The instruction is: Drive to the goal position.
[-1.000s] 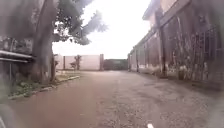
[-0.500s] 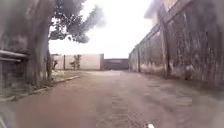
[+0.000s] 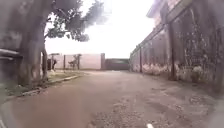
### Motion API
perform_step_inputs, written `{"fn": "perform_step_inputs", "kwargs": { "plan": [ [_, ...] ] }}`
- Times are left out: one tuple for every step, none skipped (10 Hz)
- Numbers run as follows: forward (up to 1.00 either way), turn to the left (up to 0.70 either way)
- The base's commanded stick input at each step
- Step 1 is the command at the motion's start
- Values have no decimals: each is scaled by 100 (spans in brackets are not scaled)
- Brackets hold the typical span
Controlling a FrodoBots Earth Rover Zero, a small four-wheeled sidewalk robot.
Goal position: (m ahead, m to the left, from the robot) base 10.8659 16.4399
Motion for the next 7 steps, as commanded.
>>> {"fn": "perform_step_inputs", "kwargs": {
  "plan": [
    [70, 0],
    [70, 0],
    [70, 0],
    [70, 0],
    [70, 0],
    [70, 0],
    [70, 0]
  ]
}}
